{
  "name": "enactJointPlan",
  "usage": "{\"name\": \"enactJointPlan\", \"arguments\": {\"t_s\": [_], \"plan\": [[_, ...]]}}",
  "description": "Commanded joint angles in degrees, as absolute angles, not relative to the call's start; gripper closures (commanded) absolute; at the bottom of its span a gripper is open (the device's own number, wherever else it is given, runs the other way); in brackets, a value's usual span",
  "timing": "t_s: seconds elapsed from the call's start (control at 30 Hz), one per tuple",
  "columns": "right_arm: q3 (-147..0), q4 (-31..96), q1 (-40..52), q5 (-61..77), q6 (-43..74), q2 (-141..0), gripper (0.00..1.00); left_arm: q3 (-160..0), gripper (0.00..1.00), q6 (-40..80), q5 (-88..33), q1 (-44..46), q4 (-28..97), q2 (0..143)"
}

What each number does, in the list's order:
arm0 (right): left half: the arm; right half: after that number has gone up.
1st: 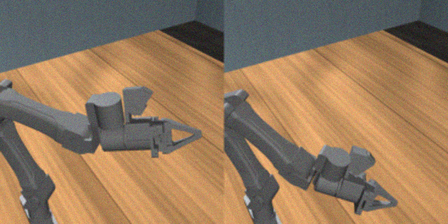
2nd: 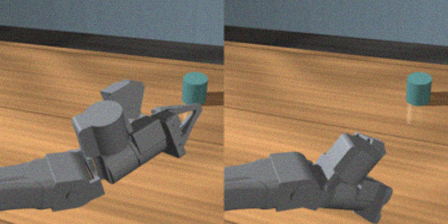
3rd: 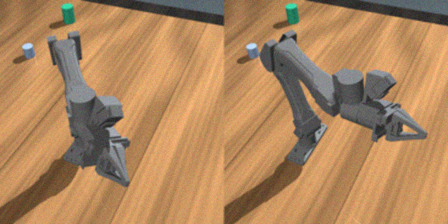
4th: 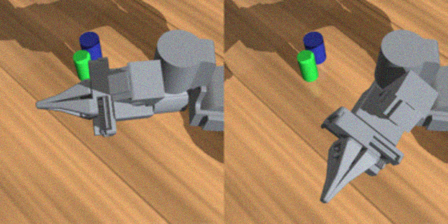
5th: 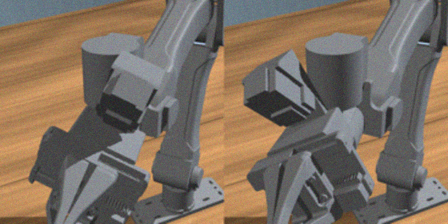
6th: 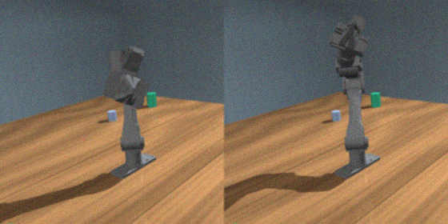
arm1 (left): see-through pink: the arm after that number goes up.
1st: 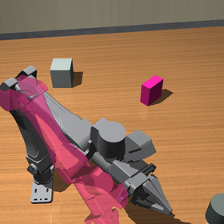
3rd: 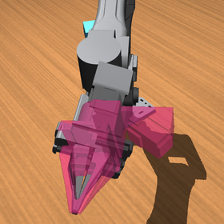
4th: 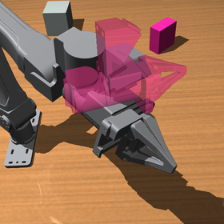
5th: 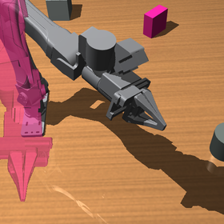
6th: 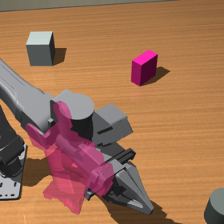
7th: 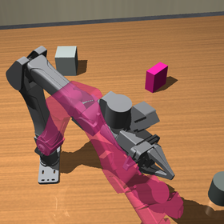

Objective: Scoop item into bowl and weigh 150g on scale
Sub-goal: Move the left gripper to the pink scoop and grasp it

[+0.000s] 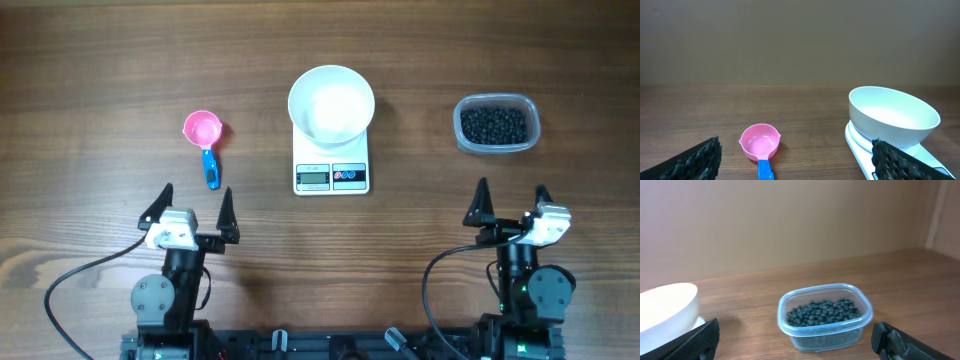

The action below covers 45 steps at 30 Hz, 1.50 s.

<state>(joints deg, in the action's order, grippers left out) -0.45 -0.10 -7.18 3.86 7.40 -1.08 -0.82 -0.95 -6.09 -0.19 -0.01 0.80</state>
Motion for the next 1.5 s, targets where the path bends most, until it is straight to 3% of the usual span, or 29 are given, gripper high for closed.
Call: {"name": "enactJointPlan", "arguments": {"t_s": [0.0,0.2,0.37,0.73,1.13,1.47], "plan": [[-1.21,-0.56,-6.98,10.72,9.21,-1.3,0.0,-3.88,0.0,-0.75,-8.29,-0.64,-0.21,2.2],[-8.69,2.15,-6.98,13.78,8.97,-5.65,0.0,-12.62,0.0,-0.78,-10.83,-0.64,1.34,13.52],[-20.43,8.8,-6.98,15.57,6.15,-17.23,0.0,-23.81,0.0,-0.78,-14.83,-0.64,5.41,28.38],[-52.05,37.93,-6.98,15.75,5.5,-48.21,0.0,-63.18,0.0,-0.8,-23.22,-4.29,39.68,62.48],[-56.03,40.91,-6.98,28.62,5.15,-64.25,0.0,-63.88,0.0,-1.21,-24.27,-7.33,39.18,75.37],[-55.96,40.8,-6.98,29.69,4.62,-66.98,0.0,-63.88,0.07,-0.78,-23.73,-14.09,22.09,98.56]]}}
